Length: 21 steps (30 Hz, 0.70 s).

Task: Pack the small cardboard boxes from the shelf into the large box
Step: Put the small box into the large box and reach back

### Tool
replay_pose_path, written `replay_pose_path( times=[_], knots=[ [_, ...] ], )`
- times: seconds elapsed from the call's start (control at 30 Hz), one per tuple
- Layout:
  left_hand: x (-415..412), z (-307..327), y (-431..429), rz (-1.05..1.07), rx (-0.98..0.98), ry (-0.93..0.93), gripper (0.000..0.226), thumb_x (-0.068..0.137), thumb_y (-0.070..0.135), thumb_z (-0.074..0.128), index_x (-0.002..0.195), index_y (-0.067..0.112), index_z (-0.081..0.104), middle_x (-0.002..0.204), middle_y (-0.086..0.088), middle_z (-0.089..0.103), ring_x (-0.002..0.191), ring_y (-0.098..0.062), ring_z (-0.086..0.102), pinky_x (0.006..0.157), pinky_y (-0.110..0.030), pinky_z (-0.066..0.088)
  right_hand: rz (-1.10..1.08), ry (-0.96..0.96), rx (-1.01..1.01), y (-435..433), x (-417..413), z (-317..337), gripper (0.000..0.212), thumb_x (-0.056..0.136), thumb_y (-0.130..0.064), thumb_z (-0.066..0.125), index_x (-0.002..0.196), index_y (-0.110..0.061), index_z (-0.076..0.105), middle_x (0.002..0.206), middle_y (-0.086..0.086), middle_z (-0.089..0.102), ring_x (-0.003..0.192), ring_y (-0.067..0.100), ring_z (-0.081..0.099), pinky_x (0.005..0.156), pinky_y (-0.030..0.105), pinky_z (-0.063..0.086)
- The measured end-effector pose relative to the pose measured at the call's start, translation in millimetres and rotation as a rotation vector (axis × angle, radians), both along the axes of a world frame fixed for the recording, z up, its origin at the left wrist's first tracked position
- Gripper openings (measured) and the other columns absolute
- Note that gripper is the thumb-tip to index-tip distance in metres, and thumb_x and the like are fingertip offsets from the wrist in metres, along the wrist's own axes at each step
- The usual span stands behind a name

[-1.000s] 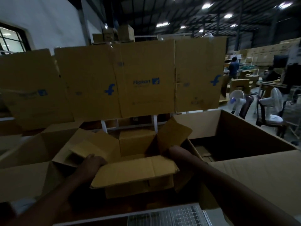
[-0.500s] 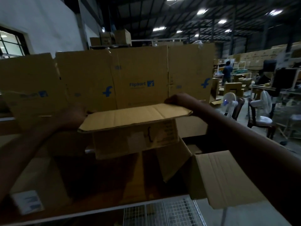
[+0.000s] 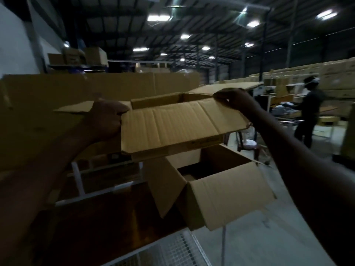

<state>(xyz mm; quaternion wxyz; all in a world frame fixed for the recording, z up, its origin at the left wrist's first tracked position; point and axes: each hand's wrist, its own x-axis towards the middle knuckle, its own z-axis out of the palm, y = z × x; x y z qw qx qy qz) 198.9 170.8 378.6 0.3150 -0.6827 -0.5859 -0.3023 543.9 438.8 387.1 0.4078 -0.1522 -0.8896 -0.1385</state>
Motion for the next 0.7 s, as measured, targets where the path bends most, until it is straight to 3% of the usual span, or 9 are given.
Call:
replay_pose_path(
  times=[0.1, 0.23, 0.4, 0.53, 0.6, 0.7],
  knots=[
    [23, -21, 39, 0.005, -0.026, 0.124, 0.027, 0.085, 0.027, 0.064, 0.091, 0.007, 0.081, 0.084, -0.017, 0.076, 0.072, -0.034, 0.071, 0.068, -0.051, 0.056, -0.130, 0.032, 0.019, 5, 37, -35, 0.023, 0.091, 0.000, 0.061, 0.113, -0.005, 0.068, 0.110, 0.019, 0.068, 0.096, 0.034, 0.065, 0.082, 0.044, 0.053],
    [49, -53, 98, 0.029, -0.037, 0.197, 0.031, 0.085, 0.031, 0.055, 0.085, 0.009, 0.078, 0.079, -0.013, 0.074, 0.071, -0.032, 0.070, 0.066, -0.047, 0.054, -0.220, 0.040, -0.011, 42, 75, -76, 0.035, 0.086, -0.004, 0.066, 0.118, -0.016, 0.066, 0.114, 0.012, 0.068, 0.102, 0.032, 0.062, 0.084, 0.044, 0.054],
    [81, -112, 174, 0.083, -0.060, 0.162, 0.036, 0.080, 0.035, 0.049, 0.095, 0.017, 0.075, 0.093, -0.008, 0.074, 0.090, -0.032, 0.070, 0.077, -0.047, 0.042, -0.268, -0.004, 0.004, 105, 112, -125, 0.038, 0.083, 0.000, 0.067, 0.119, -0.011, 0.066, 0.116, 0.013, 0.067, 0.102, 0.032, 0.060, 0.091, 0.043, 0.048],
    [95, -162, 227, 0.192, -0.120, 0.099, 0.021, 0.084, 0.030, 0.066, 0.103, 0.023, 0.072, 0.099, -0.001, 0.070, 0.096, -0.030, 0.066, 0.085, -0.046, 0.039, -0.274, -0.012, -0.021, 153, 125, -156, 0.049, 0.075, -0.004, 0.078, 0.123, -0.010, 0.065, 0.122, 0.014, 0.066, 0.110, 0.036, 0.060, 0.097, 0.047, 0.046],
    [100, -184, 246, 0.200, -0.125, 0.086, 0.025, 0.078, 0.016, 0.078, 0.102, 0.021, 0.072, 0.095, -0.001, 0.070, 0.094, -0.029, 0.066, 0.085, -0.045, 0.038, -0.257, -0.056, -0.073, 181, 126, -172, 0.050, 0.078, -0.009, 0.076, 0.126, -0.011, 0.062, 0.126, 0.013, 0.063, 0.115, 0.035, 0.058, 0.105, 0.046, 0.039],
    [104, -210, 263, 0.242, -0.140, 0.058, 0.029, 0.075, 0.010, 0.079, 0.100, 0.021, 0.072, 0.092, 0.001, 0.068, 0.091, -0.027, 0.066, 0.084, -0.044, 0.036, -0.206, -0.129, -0.119, 219, 115, -196, 0.042, 0.085, -0.014, 0.069, 0.126, -0.015, 0.061, 0.126, 0.010, 0.063, 0.114, 0.029, 0.060, 0.110, 0.043, 0.033]
  ],
)
